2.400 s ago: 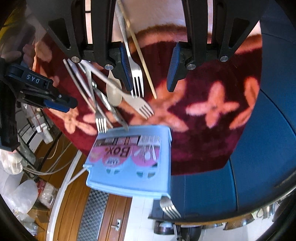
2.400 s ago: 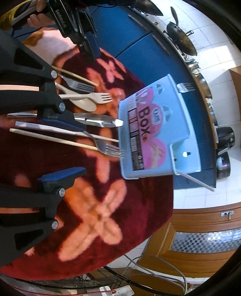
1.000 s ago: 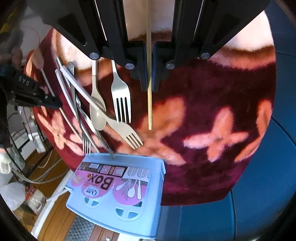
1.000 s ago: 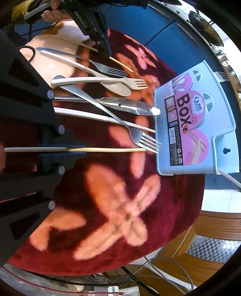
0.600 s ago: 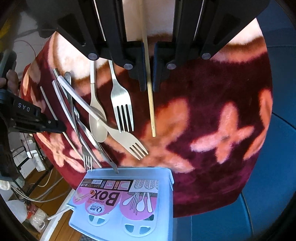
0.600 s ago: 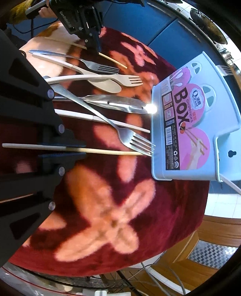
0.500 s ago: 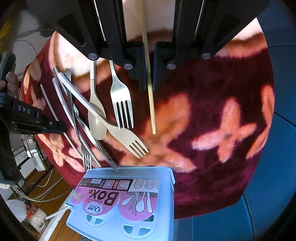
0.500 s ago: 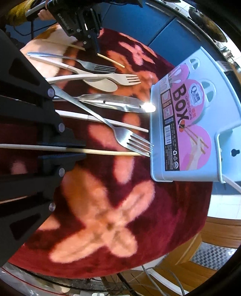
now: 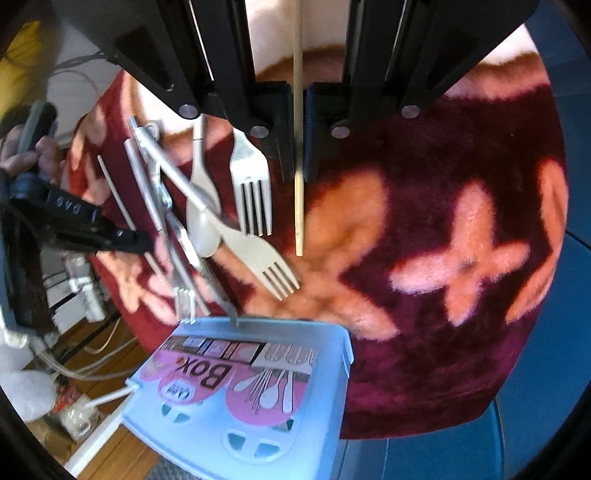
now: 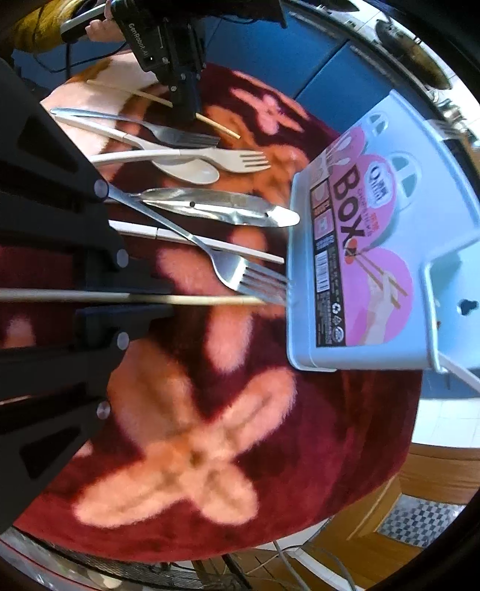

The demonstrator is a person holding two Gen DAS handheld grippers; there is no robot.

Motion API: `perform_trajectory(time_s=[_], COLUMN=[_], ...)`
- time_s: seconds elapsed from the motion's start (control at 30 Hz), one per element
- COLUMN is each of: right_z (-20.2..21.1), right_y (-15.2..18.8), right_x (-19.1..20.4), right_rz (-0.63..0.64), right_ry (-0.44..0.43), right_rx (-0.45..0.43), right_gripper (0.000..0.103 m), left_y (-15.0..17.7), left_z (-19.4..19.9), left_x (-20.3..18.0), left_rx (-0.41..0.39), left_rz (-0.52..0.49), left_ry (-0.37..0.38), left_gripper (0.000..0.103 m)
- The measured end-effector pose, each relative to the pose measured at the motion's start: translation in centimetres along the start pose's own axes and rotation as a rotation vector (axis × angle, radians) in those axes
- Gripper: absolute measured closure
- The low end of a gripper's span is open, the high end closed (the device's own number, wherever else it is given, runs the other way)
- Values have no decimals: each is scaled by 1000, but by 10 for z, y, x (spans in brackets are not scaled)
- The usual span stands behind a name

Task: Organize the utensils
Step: 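Grasp a wooden chopstick with the left tool while the right tool grasps another wooden chopstick, then lift the wooden chopstick with the left tool while the right tool carries its chopstick to the box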

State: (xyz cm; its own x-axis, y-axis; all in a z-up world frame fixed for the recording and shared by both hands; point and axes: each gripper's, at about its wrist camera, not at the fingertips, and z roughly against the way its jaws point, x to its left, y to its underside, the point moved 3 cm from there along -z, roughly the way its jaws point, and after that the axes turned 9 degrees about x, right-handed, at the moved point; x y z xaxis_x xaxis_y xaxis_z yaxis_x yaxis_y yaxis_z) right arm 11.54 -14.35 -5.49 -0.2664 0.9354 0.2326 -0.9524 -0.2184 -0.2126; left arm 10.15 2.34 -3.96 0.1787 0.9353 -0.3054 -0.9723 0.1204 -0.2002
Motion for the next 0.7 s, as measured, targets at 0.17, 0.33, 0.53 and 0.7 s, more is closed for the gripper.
perform_trajectory(time_s=[0.17, 0.33, 0.53, 0.7], right_z=[15, 41, 76, 98], right_y=[16, 28, 29, 18], right_x=[-5, -8, -3, 5], right_rz=[-45, -75, -76, -53], right_ry=[-53, -113, -161, -170], right_rx=[-81, -196, -366, -502], right_gripper=[97, 97, 97, 97], left_y=[8, 8, -8, -30], left_z=[20, 48, 78, 98], left_x=[-7, -20, -31, -34], left_rx=[-101, -233, -374, -464], left_rz=[-20, -41, -32, -23], left_ry=[6, 12, 42, 40], left_gripper=[101, 101, 101, 101])
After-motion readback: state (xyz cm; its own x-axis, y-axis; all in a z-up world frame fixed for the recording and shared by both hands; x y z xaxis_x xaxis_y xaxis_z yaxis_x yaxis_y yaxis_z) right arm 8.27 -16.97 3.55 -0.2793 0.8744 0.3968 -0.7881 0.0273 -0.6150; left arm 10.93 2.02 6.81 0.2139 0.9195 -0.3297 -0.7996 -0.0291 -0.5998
